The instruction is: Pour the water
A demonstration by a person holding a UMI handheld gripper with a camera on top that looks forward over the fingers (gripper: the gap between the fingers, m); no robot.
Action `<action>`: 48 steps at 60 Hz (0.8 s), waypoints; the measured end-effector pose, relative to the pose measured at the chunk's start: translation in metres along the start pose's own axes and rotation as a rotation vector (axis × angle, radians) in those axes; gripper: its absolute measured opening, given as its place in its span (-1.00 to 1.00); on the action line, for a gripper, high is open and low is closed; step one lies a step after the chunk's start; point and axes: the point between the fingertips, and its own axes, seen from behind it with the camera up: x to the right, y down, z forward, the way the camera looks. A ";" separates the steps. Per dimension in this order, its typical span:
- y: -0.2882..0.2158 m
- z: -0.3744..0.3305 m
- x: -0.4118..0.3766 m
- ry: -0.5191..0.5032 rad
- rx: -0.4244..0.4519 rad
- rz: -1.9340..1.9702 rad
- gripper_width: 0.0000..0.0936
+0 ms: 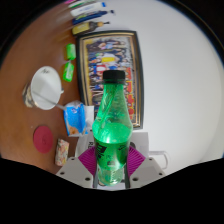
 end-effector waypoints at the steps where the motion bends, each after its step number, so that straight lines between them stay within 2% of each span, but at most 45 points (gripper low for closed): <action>1: -0.001 -0.001 0.003 0.000 -0.001 0.049 -0.24; 14: 0.000 -0.004 0.024 -0.101 -0.005 0.713 -0.24; 20: -0.004 -0.003 0.009 -0.159 -0.003 0.978 -0.24; 27: -0.011 0.006 -0.017 -0.266 0.038 1.230 -0.24; 36: -0.025 0.011 -0.061 -0.335 0.068 1.349 -0.24; 48: -0.026 0.020 -0.114 -0.383 0.042 1.430 -0.23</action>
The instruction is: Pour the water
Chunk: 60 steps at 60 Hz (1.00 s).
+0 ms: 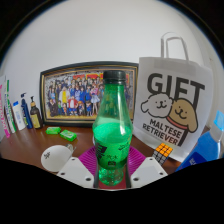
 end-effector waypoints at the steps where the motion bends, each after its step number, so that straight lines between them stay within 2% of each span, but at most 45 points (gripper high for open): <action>1: 0.003 0.001 0.000 0.000 -0.002 0.006 -0.23; 5: 0.019 0.006 0.005 0.017 -0.016 0.025 -0.21; 10: 0.017 0.003 0.005 0.024 0.033 0.029 -0.20; 20: 0.020 -0.001 0.005 0.045 0.032 0.015 0.12; 22: 0.025 -0.003 0.004 0.048 0.003 0.024 0.25; 27: 0.032 -0.010 0.003 0.057 -0.054 0.047 0.85; 30: 0.033 -0.020 0.006 0.079 -0.086 0.049 0.77; 35: 0.030 -0.044 0.006 0.116 -0.123 0.038 0.85; 48: 0.021 -0.139 -0.028 0.174 -0.260 0.035 0.82; 60: 0.011 -0.229 -0.077 0.224 -0.297 -0.029 0.83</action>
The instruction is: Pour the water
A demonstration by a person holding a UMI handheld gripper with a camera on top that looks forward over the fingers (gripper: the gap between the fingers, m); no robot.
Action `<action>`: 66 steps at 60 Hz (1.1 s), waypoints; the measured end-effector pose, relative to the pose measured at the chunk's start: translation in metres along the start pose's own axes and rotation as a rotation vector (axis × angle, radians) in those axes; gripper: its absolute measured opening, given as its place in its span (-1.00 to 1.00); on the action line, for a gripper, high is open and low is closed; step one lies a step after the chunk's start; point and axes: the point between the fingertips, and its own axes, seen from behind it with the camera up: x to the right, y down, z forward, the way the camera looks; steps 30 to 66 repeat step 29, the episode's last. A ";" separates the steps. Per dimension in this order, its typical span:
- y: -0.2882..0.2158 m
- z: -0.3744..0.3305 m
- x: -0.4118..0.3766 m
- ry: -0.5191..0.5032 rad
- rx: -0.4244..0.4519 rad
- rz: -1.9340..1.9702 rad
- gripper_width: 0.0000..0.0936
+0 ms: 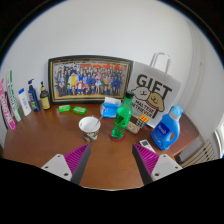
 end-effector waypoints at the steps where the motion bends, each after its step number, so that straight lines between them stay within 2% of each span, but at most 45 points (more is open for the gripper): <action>1: 0.001 -0.007 -0.003 0.002 0.000 0.000 0.83; 20: 0.020 -0.077 -0.047 0.003 0.015 -0.009 0.82; 66: 0.027 -0.084 -0.056 -0.012 0.009 -0.004 0.82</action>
